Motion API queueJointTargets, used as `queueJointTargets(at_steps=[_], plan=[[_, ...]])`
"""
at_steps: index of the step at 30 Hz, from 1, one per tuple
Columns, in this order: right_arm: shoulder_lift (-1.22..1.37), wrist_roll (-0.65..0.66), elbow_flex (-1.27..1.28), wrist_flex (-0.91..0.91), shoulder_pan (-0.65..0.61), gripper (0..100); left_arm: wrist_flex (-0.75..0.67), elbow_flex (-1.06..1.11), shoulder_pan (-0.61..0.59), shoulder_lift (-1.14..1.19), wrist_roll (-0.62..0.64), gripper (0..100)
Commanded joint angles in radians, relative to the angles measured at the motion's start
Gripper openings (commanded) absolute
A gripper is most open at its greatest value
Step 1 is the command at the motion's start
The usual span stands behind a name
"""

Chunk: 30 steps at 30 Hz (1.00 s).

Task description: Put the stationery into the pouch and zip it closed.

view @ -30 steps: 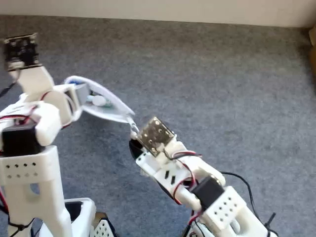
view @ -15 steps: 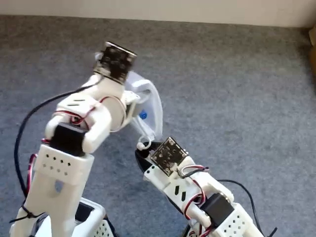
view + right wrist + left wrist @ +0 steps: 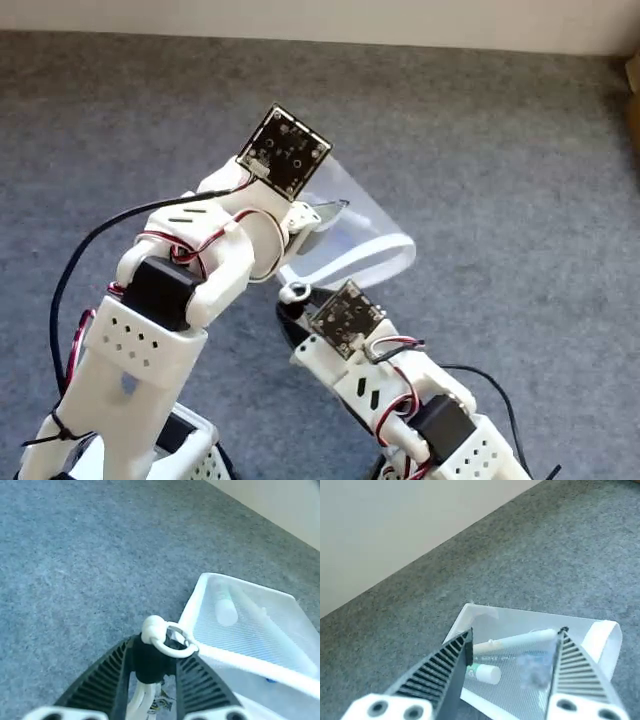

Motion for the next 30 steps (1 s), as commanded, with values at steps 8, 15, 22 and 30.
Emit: queueJointTargets(at_steps=[8,15,22,30], plan=[[-0.019,-0.003,-0.028,-0.007,0.219,0.5,0.094,-0.033,-0.116,-0.027,-0.178,25],[-0.019,-0.114,-0.097,-0.025,0.288,0.5,0.143,0.073,-0.116,-0.165,-0.247,26],[-0.019,-0.14,-0.125,-0.028,0.308,0.5,0.044,0.311,-0.067,-0.262,-0.288,26],[-0.019,-0.14,-0.136,-0.028,0.308,0.5,-0.244,0.541,0.024,-0.28,-0.288,26]])
